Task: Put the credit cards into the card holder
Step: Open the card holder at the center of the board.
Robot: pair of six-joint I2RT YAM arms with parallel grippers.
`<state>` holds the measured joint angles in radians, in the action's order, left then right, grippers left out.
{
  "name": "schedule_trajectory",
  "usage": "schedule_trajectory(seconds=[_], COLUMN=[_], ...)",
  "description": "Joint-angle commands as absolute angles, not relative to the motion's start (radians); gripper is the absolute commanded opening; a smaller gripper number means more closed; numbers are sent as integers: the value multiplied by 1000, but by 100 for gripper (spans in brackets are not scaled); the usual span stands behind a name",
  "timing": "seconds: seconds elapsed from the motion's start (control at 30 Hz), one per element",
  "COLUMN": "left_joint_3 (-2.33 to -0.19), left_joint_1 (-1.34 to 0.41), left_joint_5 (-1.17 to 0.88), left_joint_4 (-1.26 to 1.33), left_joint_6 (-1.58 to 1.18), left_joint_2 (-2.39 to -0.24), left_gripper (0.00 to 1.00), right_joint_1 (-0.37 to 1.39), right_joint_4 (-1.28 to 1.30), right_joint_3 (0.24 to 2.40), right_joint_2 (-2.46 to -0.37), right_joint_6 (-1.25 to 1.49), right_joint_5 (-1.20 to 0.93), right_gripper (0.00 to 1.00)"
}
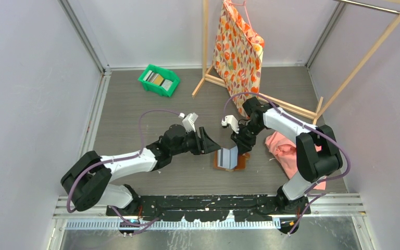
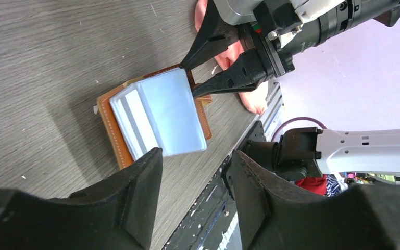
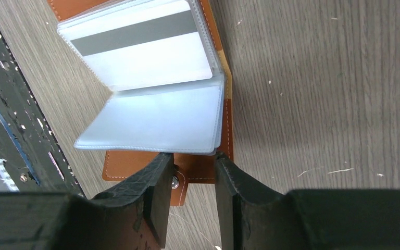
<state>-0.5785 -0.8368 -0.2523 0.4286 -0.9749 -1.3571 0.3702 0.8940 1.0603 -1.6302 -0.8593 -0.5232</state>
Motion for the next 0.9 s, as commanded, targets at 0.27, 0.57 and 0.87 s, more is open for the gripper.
schedule_trajectory(seconds=[0.27, 0.57, 0.87], left_joint_3=[-722, -806, -860], left_joint_1=[-904, -939, -950], left_joint_5=[-312, -301, -296], left_joint_4=[492, 430, 317], left_joint_6=[-966, -960, -900], left_joint_2=[-1581, -1776, -1851], left_gripper=[33, 29, 37], right_joint_1=[303, 237, 237], right_joint_4=[928, 947, 982], right_joint_3=[1102, 1092, 1119], right_joint_2=[-1568, -1488, -1578], right_joint_6=[-861, -883, -833], right_joint_5=[-568, -655, -875], right_gripper=[44, 50, 51])
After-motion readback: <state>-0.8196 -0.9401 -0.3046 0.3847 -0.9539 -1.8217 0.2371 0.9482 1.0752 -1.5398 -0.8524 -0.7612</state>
